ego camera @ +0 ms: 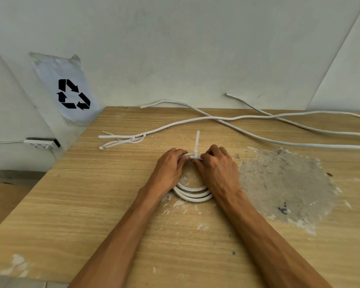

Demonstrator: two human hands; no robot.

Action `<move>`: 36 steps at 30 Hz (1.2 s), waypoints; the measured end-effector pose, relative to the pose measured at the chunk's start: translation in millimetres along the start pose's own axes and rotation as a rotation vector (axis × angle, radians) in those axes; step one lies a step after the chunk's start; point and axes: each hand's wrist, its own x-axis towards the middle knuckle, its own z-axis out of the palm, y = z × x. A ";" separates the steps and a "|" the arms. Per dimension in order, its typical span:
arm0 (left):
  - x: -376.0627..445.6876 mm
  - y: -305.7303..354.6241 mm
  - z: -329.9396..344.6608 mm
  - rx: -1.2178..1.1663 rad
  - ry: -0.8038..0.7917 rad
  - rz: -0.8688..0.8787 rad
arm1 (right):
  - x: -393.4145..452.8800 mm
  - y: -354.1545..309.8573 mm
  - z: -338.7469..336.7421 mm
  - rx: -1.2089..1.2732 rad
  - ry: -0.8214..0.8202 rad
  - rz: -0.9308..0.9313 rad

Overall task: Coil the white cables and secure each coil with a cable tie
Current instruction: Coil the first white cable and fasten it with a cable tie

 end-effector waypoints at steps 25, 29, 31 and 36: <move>30.1 10.4 8.9 -0.188 -0.010 -0.021 | 3.8 -2.1 2.0 -0.006 -0.006 0.029; 27.1 15.2 12.9 -0.138 0.077 0.043 | 4.5 -1.8 2.5 -0.007 -0.013 0.031; 23.7 16.0 13.8 -0.104 0.116 0.136 | 4.4 -2.0 1.9 -0.009 -0.002 0.027; 17.9 11.8 14.1 -0.127 0.133 0.194 | 5.5 -1.0 1.5 -0.009 -0.027 0.020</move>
